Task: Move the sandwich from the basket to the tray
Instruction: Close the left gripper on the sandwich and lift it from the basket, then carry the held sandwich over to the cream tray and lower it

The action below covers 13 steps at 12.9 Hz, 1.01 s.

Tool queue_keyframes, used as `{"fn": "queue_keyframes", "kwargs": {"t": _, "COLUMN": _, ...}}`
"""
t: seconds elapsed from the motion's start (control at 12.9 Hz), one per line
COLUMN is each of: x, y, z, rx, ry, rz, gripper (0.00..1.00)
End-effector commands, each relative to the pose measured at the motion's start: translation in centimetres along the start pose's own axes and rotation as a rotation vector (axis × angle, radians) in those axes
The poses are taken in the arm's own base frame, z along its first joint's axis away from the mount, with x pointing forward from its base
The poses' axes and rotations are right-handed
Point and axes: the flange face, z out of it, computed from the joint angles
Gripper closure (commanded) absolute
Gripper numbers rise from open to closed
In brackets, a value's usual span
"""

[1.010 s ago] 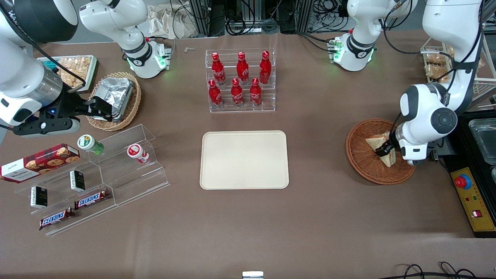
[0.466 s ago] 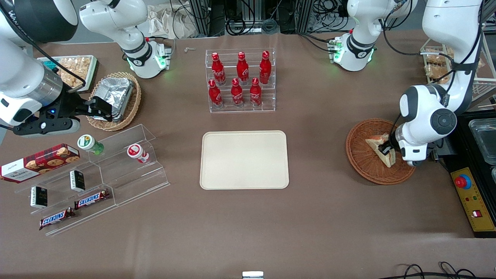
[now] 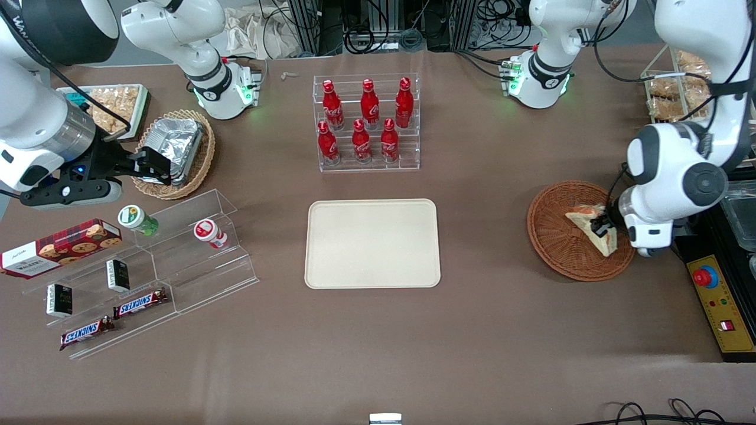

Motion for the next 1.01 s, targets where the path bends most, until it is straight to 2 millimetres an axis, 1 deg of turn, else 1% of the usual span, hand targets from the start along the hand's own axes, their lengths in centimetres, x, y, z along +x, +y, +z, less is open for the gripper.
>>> {"fn": "queue_keyframes", "kwargs": {"t": 0.0, "x": 0.4, "y": 1.4, "z": -7.0, "rx": 0.026, "ry": 0.001, "rz": 0.065, "gripper": 1.00}}
{"fn": "queue_keyframes", "kwargs": {"t": 0.08, "x": -0.6, "y": 2.7, "z": -9.6, "rx": 0.035, "ry": -0.006, "rz": 0.132, "gripper": 1.00}}
{"fn": "queue_keyframes", "kwargs": {"t": 0.23, "x": -3.0, "y": 5.0, "z": -13.5, "rx": 0.024, "ry": 0.002, "rz": 0.212, "gripper": 1.00}}
{"fn": "queue_keyframes", "kwargs": {"t": 0.31, "x": -4.6, "y": 6.6, "z": -14.9, "rx": 0.005, "ry": 0.020, "rz": 0.247, "gripper": 1.00}}
{"fn": "queue_keyframes", "kwargs": {"t": 0.39, "x": -6.7, "y": 8.3, "z": -16.0, "rx": -0.012, "ry": 0.035, "rz": 0.292, "gripper": 1.00}}
{"fn": "queue_keyframes", "kwargs": {"t": 0.47, "x": -8.6, "y": 9.8, "z": -16.5, "rx": -0.020, "ry": 0.043, "rz": 0.335, "gripper": 1.00}}
{"fn": "queue_keyframes", "kwargs": {"t": 0.62, "x": -13.7, "y": 13.6, "z": -16.1, "rx": -0.023, "ry": 0.036, "rz": 0.448, "gripper": 1.00}}
{"fn": "queue_keyframes", "kwargs": {"t": 0.7, "x": -16.1, "y": 15.7, "z": -14.9, "rx": -0.018, "ry": 0.023, "rz": 0.507, "gripper": 1.00}}
{"fn": "queue_keyframes", "kwargs": {"t": 0.78, "x": -17.7, "y": 17.7, "z": -13.5, "rx": -0.008, "ry": 0.018, "rz": 0.544, "gripper": 1.00}}
{"fn": "queue_keyframes", "kwargs": {"t": 0.85, "x": -19.9, "y": 20.0, "z": -11.7, "rx": 0.008, "ry": 0.012, "rz": 0.589, "gripper": 1.00}}
{"fn": "queue_keyframes", "kwargs": {"t": 0.93, "x": -21.8, "y": 22.0, "z": -9.9, "rx": 0.004, "ry": 0.006, "rz": 0.627, "gripper": 1.00}}
